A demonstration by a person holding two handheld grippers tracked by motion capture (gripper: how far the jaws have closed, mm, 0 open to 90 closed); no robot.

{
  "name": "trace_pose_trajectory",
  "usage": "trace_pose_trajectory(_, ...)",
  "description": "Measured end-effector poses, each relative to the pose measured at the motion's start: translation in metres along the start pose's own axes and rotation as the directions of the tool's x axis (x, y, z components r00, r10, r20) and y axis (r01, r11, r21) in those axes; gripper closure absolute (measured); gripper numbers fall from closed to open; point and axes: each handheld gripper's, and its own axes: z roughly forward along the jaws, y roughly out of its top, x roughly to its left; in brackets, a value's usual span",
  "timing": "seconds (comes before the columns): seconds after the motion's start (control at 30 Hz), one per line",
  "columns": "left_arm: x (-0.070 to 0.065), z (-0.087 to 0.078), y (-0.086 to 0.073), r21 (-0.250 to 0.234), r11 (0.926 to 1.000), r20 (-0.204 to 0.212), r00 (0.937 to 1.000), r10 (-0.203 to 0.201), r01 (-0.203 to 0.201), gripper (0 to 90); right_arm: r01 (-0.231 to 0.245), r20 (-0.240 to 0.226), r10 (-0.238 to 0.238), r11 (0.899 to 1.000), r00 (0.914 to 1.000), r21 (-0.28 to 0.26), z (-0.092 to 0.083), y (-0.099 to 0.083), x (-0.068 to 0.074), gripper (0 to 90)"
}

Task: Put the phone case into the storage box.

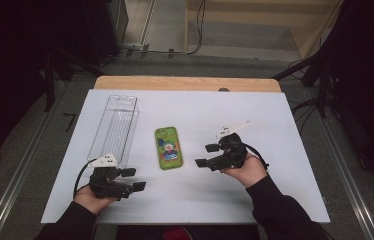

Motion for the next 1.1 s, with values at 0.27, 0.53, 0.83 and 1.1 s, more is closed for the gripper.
trace_pose_trajectory(0.27,0.0,0.0,0.0,-0.001,1.0,0.0,1.0,0.0,0.0,27.8,0.006,-0.007,-0.006,1.0,1.0,0.002,0.006,0.007,0.0,23.9)
trace_pose_trajectory(0.53,0.0,0.0,0.0,-0.003,1.0,0.0,1.0,0.001,-0.001,27.8,0.013,-0.012,-0.013,1.0,0.9998,0.004,0.015,0.017,0.002,23.9)
trace_pose_trajectory(0.83,0.0,-0.001,0.0,-0.003,1.0,0.002,1.0,0.002,-0.002,27.8,0.033,-0.023,-0.032,0.999,0.9992,0.005,0.025,0.028,0.006,24.1)
trace_pose_trajectory(1.1,0.0,-0.001,0.0,-0.003,1.0,0.003,1.0,0.003,-0.003,27.9,0.041,-0.037,-0.04,0.999,0.9985,0.014,0.034,0.038,0.009,24.2)
